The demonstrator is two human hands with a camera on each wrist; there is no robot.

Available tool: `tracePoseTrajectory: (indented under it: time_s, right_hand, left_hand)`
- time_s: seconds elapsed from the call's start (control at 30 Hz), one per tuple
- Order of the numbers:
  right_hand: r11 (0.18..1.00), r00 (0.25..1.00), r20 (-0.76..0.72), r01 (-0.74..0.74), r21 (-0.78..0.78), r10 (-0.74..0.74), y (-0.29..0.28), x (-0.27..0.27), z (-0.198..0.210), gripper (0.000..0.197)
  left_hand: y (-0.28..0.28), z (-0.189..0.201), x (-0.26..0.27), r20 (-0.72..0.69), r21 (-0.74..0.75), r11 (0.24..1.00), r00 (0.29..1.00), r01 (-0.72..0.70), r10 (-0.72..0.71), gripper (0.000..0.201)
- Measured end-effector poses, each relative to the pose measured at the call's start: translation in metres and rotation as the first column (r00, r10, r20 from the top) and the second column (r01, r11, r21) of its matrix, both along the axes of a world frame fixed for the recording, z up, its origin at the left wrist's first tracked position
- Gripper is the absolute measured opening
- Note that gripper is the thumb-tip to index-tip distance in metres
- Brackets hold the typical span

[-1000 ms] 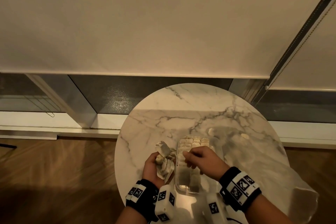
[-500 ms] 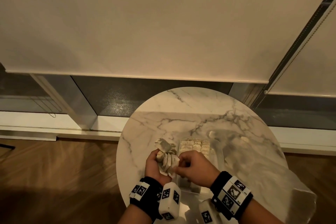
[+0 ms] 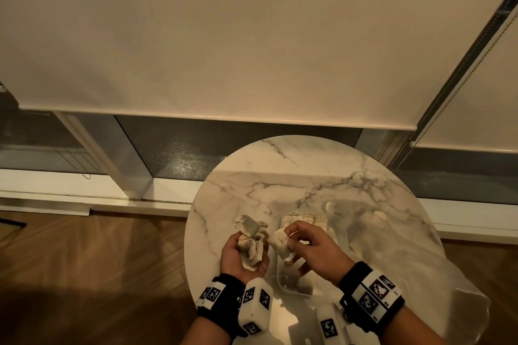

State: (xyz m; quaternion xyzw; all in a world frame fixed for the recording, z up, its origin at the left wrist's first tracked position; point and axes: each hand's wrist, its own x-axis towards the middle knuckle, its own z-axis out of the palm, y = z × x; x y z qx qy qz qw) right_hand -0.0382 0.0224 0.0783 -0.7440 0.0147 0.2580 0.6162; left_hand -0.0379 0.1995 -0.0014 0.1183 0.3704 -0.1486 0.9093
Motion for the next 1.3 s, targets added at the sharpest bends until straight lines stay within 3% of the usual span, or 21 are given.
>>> tracePoseTrajectory:
  time_s: [0.2,0.37,0.43,0.63,0.8,0.9,1.0,1.3]
  right_hand:
    - [0.982,0.992,0.098,0.096,-0.163,-0.081,-0.021,0.004,-0.012,0.032]
    - [0.926,0.977,0.211,0.098,-0.364,-0.021,-0.044,0.014,-0.032,0.031]
    - [0.894,0.982,0.189,0.076,-0.442,0.010,-0.053,0.016,-0.038,0.032]
    - [0.835,0.996,0.078,0.003,-0.551,0.047,-0.071,0.020,-0.060,0.041]
    - [0.740,0.997,0.070,0.034,-0.672,0.018,-0.081,0.026,-0.083,0.028]
    - [0.656,0.997,0.066,0.027,-0.754,0.036,-0.085,0.030,-0.093,0.017]
    - [0.600,0.996,0.037,-0.018,-0.800,0.079,-0.086,0.032,-0.098,0.019]
    - [0.594,0.992,-0.045,-0.109,-0.797,0.121,-0.079,0.047,-0.107,0.014]
  left_hand:
    - [0.014,-0.008,-0.006,0.015,-0.171,0.984,0.998,0.055,-0.054,0.043]
    - [0.015,0.003,-0.010,0.086,-0.164,0.983,0.994,0.080,-0.066,0.037]
    - [0.016,0.001,-0.010,0.098,-0.160,0.983,0.993,0.085,-0.070,0.048]
    - [0.022,-0.002,-0.009,0.080,-0.163,0.985,0.995,0.065,-0.053,0.051]
    - [0.038,-0.008,-0.007,0.118,-0.192,0.981,0.993,0.035,-0.012,0.082]
    - [0.052,-0.013,-0.005,0.134,-0.172,0.985,0.991,0.014,0.009,0.082]
    - [0.060,-0.014,-0.006,0.153,-0.162,0.987,0.987,-0.016,0.041,0.076]
    - [0.059,-0.019,-0.006,0.097,-0.099,0.995,0.995,0.000,0.010,0.087]
